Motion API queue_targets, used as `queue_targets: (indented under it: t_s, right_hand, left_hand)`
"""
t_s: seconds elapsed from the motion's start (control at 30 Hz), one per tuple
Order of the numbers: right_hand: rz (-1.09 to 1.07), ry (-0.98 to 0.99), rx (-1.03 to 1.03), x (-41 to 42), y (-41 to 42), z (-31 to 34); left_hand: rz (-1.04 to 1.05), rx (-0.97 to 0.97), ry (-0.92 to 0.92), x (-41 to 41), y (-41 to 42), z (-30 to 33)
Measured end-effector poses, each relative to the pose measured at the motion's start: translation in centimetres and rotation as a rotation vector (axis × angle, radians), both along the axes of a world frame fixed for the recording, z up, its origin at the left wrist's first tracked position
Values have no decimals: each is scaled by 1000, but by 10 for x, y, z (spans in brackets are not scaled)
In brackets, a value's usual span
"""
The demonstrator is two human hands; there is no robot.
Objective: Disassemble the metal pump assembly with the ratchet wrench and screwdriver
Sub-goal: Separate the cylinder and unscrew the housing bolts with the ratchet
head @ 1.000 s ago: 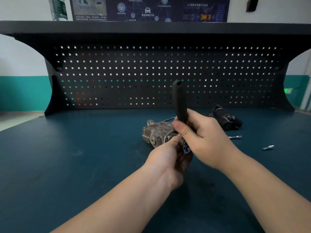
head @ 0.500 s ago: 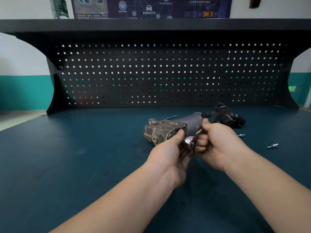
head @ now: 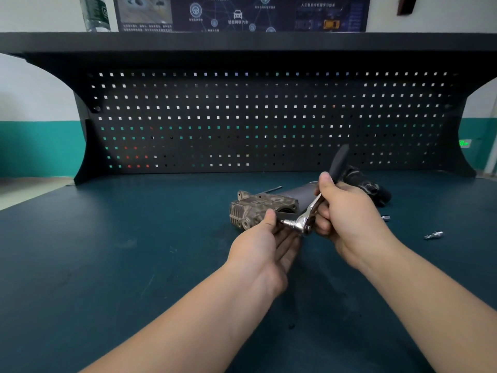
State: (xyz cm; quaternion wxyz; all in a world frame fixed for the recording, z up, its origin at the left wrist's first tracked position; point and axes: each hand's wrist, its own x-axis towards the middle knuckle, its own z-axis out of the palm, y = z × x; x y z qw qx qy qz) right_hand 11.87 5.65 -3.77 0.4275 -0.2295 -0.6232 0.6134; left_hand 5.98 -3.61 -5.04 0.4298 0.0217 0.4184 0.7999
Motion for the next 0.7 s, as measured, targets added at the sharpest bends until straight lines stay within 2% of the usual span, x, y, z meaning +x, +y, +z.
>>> queue_targets:
  t_s: [0.3,0.37,0.5,0.53,0.63,0.7]
  right_hand:
    - [-246,70,117,7,20,6]
    - [-212,67,123,9,22,6]
    - [59,13,108,6,13,5]
    - [109,-6,159,5,11,3]
    - [130,-132,483,-1,7,-7]
    - [124,-230,580,-6,5,-14]
  left_hand:
    - [-15,-47,61,-1,0,-2]
    - [-27,-57,75,0,0,-2]
    - [-41,-87,94,0,-1,-2]
    - [-42,-94,91,1,-1,-1]
    - [-47,-101,80,1,-1,0]
    - [-59,-109,83,2,-2,1]
